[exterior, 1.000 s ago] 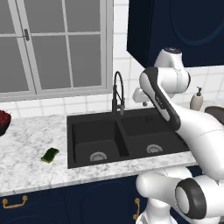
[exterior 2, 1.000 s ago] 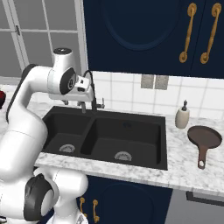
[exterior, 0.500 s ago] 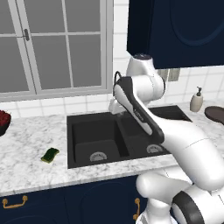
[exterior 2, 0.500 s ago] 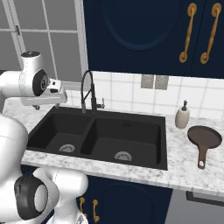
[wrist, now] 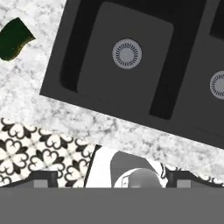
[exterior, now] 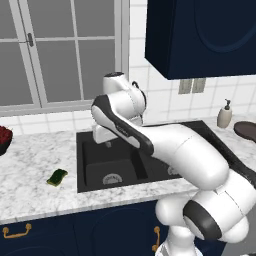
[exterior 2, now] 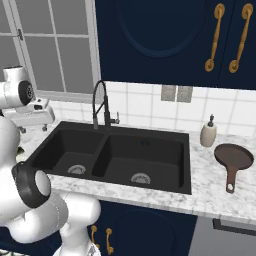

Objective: Pick the pan and sponge and place them into the sink. Then turn on the water.

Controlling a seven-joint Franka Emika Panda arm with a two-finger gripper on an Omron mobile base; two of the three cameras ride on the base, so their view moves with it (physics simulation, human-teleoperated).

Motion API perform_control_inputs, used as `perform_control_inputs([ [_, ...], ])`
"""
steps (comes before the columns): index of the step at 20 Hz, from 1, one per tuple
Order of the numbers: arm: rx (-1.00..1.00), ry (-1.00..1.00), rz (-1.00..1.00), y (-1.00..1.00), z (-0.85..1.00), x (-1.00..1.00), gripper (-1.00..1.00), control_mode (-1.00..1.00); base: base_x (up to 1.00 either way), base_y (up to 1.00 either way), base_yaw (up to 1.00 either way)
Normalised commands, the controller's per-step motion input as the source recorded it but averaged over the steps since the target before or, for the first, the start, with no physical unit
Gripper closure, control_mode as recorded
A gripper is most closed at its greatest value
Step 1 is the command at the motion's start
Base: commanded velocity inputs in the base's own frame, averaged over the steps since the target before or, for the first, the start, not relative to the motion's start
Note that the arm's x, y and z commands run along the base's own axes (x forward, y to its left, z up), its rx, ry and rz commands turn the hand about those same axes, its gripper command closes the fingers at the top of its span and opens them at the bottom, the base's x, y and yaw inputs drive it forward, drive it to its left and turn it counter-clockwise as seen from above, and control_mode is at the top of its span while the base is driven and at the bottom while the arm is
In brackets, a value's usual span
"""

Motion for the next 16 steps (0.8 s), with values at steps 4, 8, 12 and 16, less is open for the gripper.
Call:
perform_control_inputs([
  [4,-0.04,0.03,-0.07,0.11,-0.01,0.21,-1.0,-1.0,0.0,0.0,0.0],
  [8,-0.02,-0.06,-0.24,0.7,-0.53,0.45,-1.0,-1.0,0.0,0.0,0.0],
  [12,0.01,-0.1,-0.31,0.83,-0.59,0.23,-1.0,-1.0,0.0,0.0,0.0],
  [16,0.05,-0.01,-0.23,0.33,-0.53,0.06,-1.0,-1.0,0.0,0.0,0.0],
])
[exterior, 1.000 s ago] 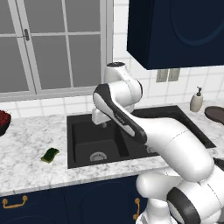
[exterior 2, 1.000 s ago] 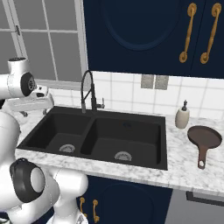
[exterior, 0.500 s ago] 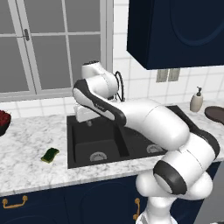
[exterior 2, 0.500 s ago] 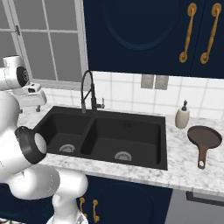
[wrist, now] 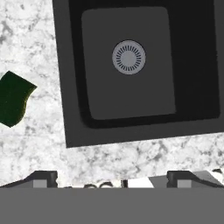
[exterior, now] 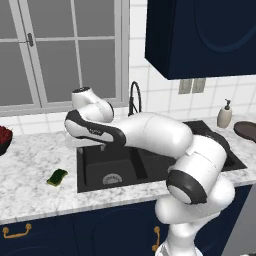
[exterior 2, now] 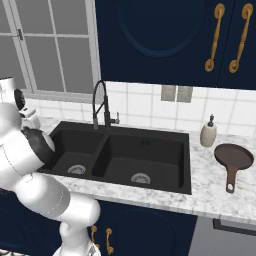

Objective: Pick the pan and sponge and place them into the sink. Then turn on the water.

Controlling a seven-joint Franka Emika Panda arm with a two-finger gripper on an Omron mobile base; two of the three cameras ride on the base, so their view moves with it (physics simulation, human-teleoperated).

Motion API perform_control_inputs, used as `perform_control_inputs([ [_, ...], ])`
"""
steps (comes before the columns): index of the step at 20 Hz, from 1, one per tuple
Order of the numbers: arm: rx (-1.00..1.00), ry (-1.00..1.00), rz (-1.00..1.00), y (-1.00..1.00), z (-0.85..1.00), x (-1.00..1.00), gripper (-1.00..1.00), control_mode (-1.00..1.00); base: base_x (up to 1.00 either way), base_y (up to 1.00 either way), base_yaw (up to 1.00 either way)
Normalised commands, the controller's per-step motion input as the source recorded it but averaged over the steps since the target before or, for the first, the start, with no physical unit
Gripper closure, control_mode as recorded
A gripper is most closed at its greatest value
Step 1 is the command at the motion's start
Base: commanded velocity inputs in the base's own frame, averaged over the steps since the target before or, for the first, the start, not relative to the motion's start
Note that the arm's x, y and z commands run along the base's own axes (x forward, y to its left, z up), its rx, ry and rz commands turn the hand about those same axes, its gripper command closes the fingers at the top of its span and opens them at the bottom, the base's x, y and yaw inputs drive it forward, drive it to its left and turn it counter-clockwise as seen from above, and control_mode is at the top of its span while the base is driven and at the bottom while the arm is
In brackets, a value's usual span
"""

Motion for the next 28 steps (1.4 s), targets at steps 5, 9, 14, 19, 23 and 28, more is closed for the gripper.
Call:
perform_control_inputs([
  [5,0.0,0.01,-0.04,0.06,-0.25,0.05,-1.0,-1.0,0.0,0.0,0.0],
  [9,0.0,0.06,-0.09,0.35,-0.63,0.14,-1.0,-1.0,0.0,0.0,0.0],
  [14,0.0,0.08,-0.12,0.54,-0.55,0.14,-1.0,-1.0,0.0,0.0,0.0],
  [19,-0.01,0.05,-0.13,0.63,-0.3,0.12,-1.0,-1.0,0.0,0.0,0.0],
  [23,-0.01,0.05,-0.12,0.51,-0.16,0.16,-1.0,-1.0,0.0,0.0,0.0],
  [28,0.0,0.0,-0.08,0.23,-0.17,0.22,-1.0,-1.0,0.0,0.0,0.0],
])
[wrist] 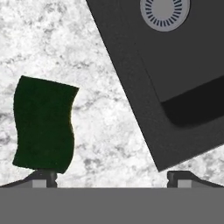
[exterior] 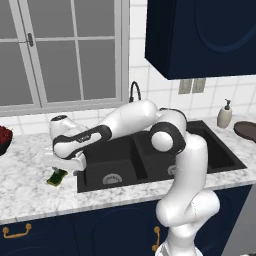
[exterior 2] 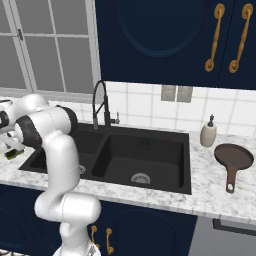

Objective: Pick the pan and sponge and place them into the sink. Then turn on the water.

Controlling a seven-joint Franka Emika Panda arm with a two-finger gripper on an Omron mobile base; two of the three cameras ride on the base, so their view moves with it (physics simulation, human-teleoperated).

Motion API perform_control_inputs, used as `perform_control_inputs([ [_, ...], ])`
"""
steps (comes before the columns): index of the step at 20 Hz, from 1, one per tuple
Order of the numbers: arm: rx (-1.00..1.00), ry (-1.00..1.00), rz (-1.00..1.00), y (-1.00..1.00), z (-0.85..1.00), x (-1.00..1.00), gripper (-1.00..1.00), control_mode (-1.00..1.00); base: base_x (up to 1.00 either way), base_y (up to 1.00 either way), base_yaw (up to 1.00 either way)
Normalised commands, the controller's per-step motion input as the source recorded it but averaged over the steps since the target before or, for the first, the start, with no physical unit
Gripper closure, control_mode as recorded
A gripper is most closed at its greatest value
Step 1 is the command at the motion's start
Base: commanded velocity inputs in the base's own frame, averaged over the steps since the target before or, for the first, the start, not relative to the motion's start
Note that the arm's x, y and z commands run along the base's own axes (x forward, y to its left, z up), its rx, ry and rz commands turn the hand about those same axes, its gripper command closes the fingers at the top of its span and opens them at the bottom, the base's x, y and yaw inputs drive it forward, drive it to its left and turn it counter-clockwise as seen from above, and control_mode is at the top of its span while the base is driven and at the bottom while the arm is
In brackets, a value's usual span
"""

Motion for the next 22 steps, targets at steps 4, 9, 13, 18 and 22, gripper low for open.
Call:
perform_control_inputs([
  [4,-0.01,0.0,-0.08,0.25,-0.19,0.19,-1.0,-1.0,0.0,0.0,0.0],
  [9,0.0,0.0,-0.09,0.31,-0.3,0.21,-1.0,-1.0,0.0,0.0,0.0],
  [13,0.0,0.0,-0.07,0.16,-0.39,0.12,-1.0,-1.0,0.0,0.0,0.0],
  [18,0.0,0.0,-0.06,0.03,-0.33,0.03,-1.0,-1.0,0.0,0.0,0.0],
  [22,0.0,-0.02,-0.02,0.0,-0.41,0.0,-1.0,-1.0,0.0,0.0,0.0],
])
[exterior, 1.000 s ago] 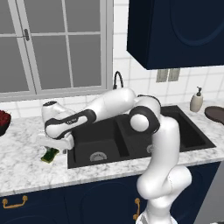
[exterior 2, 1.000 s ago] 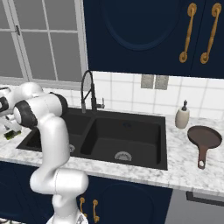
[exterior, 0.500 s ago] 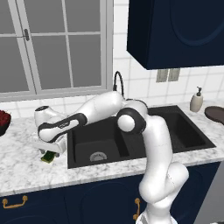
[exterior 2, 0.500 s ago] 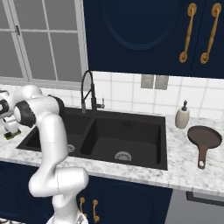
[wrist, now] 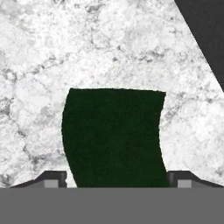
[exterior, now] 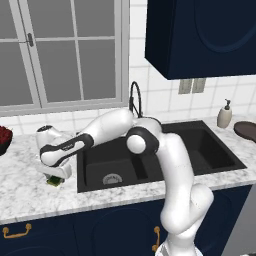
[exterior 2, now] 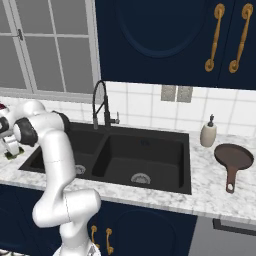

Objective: Pick the pan and sponge and place them into the sink. Then turn on the water.

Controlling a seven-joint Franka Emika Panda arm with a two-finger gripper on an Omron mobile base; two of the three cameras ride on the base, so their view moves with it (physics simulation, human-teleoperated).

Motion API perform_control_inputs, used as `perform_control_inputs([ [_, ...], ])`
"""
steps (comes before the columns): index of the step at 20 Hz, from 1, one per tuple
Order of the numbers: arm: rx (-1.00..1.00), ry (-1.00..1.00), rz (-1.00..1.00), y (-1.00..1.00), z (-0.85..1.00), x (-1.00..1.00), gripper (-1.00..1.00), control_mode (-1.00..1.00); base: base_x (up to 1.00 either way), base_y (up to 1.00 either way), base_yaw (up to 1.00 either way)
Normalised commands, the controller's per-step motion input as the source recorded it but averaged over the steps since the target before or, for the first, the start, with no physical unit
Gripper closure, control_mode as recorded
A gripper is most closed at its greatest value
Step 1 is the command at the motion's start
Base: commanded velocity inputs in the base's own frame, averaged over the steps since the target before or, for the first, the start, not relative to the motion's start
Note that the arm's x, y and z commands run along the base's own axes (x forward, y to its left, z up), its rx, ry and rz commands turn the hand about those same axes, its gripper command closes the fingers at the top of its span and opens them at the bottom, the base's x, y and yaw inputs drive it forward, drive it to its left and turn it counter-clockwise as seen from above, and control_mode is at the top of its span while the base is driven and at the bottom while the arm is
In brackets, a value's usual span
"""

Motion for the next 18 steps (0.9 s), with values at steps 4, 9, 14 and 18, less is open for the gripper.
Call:
perform_control_inputs([
  [4,0.03,-0.07,-0.02,0.0,-0.58,-0.01,1.0,-1.0,0.0,0.0,0.0],
  [9,0.01,0.0,-0.02,-0.02,-0.07,0.0,1.0,-1.0,0.0,0.0,0.0],
  [14,0.04,-0.17,0.05,-0.3,0.0,-0.19,1.0,-1.0,0.0,0.0,0.0],
  [18,-0.06,-0.04,0.01,-0.59,0.68,-0.09,1.0,-1.0,0.0,0.0,0.0],
])
